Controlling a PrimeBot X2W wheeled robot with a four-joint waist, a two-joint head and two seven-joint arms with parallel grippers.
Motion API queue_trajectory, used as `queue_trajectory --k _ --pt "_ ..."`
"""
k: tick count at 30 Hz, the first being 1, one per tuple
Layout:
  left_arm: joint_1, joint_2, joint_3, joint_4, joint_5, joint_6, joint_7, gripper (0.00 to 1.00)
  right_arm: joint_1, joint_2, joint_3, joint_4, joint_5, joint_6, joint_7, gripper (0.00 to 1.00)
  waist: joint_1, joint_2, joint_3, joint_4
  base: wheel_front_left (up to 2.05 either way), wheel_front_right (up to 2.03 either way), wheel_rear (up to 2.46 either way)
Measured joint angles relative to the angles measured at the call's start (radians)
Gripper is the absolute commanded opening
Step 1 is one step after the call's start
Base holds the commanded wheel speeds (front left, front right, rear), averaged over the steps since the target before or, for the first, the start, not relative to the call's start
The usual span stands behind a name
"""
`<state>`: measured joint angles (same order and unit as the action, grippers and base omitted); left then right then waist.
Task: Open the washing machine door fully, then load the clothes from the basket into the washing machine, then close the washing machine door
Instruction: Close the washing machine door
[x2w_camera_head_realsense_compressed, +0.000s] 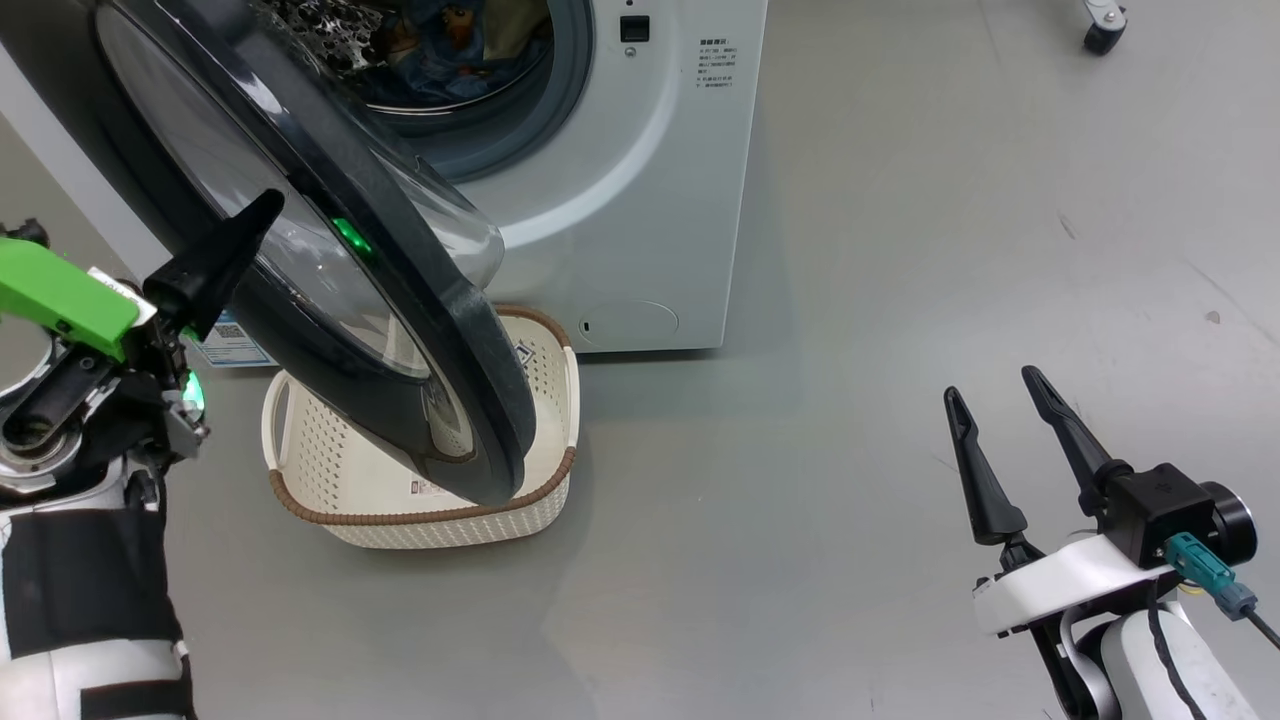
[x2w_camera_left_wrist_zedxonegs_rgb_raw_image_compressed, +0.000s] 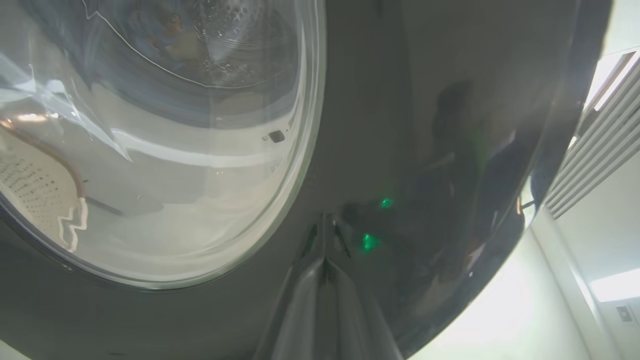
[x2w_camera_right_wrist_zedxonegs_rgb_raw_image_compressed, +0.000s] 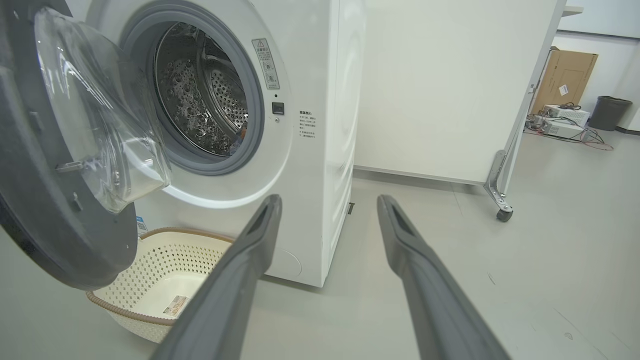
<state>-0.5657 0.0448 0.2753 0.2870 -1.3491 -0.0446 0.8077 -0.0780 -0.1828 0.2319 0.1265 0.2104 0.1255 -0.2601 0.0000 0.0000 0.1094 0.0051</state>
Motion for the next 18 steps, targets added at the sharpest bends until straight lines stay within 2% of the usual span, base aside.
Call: queue_trajectory --k 2,3,5,6,7,8,9,18 --pt "0.021 0.023 -0.01 -0.017 0.04 -0.02 -0.022 0.0 0.0 0.0 -0.005 -0.001 0.0 0.0 0.0 1.0 0.0 0.0 0.0 0.003 0.0 0.0 0.0" --pt "0.033 0.034 -0.01 -0.026 0.067 -0.027 -0.04 0.05 0.001 0.0 -0.006 -0.001 0.0 0.0 0.0 1.0 0.0 0.0 0.0 0.004 0.0 0.0 0.0" --pt "0.059 0.061 -0.012 -0.046 0.123 -0.042 -0.075 0.31 0.002 0.0 -0.01 -0.002 0.0 0.0 0.0 1.0 0.0 0.0 0.0 0.007 0.0 0.0 0.0" --pt "0.071 0.072 -0.012 -0.055 0.149 -0.045 -0.095 0.47 0.003 0.0 -0.012 -0.002 0.0 0.0 0.0 1.0 0.0 0.0 0.0 0.008 0.0 0.0 0.0" --pt "0.083 0.081 -0.011 -0.067 0.172 -0.053 -0.114 0.85 0.005 0.0 -0.016 -0.002 0.0 0.0 0.0 1.0 0.0 0.0 0.0 0.01 0.0 0.0 0.0" --pt "0.095 0.09 -0.014 -0.079 0.199 -0.056 -0.132 0.85 0.006 0.0 -0.018 -0.003 0.0 0.0 0.0 1.0 0.0 0.0 0.0 0.011 0.0 0.0 0.0" --pt "0.108 0.1 -0.02 -0.091 0.229 -0.063 -0.15 1.0 0.006 0.0 -0.021 -0.003 0.0 0.0 0.0 1.0 0.0 0.0 0.001 0.013 0.0 0.0 0.0" --pt "0.251 0.106 -0.107 -0.172 0.402 -0.079 -0.297 1.0 0.009 0.0 -0.032 -0.008 0.0 0.0 0.0 1.0 0.0 0.0 0.006 0.024 0.0 0.0 0.0"
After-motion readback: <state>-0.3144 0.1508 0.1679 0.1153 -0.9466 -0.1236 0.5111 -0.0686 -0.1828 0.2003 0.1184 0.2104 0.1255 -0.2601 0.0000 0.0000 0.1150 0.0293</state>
